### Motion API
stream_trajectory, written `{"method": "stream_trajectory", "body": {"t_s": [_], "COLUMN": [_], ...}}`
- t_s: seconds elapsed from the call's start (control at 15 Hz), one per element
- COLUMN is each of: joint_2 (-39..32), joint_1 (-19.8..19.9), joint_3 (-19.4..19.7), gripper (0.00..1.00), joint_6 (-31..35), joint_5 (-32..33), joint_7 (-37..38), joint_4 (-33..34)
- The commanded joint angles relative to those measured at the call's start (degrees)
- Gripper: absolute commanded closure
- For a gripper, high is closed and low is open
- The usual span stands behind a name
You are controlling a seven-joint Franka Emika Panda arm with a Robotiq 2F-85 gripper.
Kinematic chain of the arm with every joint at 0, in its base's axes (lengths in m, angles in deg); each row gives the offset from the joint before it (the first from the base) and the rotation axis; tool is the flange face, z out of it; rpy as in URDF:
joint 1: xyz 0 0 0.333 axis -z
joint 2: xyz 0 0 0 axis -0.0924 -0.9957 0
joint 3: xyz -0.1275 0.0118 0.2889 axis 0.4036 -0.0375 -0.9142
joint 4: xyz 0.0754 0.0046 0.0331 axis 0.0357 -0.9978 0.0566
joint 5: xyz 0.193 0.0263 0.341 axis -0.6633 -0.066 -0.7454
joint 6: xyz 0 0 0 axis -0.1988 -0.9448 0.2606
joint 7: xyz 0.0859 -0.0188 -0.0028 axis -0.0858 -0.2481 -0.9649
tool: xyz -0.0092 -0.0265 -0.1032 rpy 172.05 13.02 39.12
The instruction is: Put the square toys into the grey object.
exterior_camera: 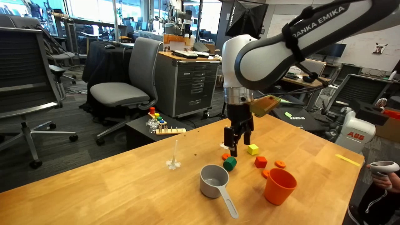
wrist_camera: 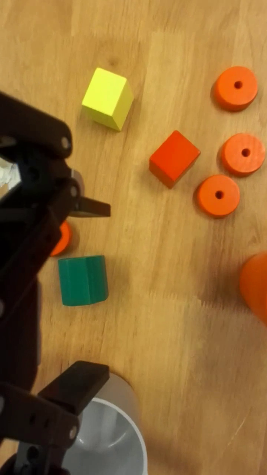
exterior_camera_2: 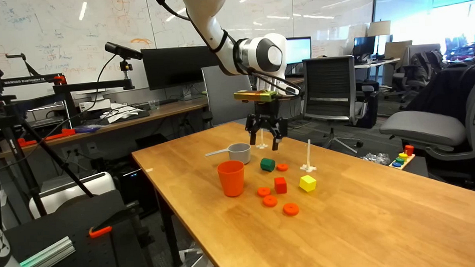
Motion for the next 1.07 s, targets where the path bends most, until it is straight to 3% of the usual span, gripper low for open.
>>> {"method": "stream_trajectory", "body": {"t_s": [0.0, 0.53, 0.6, 0.73, 1.0], "joint_2": [-6.43, -15.00, -15.63, -16.79, -18.52], "joint_1": [-1.62, -2.44, -2.59, -2.80, -3.16], "joint_3": [0.74, 1.77, 1.95, 2.23, 2.69], "gripper": [0.00, 0.00, 0.22, 0.34, 0.67], "joint_6": [-4.03, -9.40, -9.64, -10.38, -11.47], "joint_5": [-0.46, 0.06, 0.36, 0.73, 1.16], "joint_7": [-1.28, -1.26, -1.41, -1.83, -2.55], "joint_4": [8.24, 17.88, 18.75, 20.55, 23.37]}}
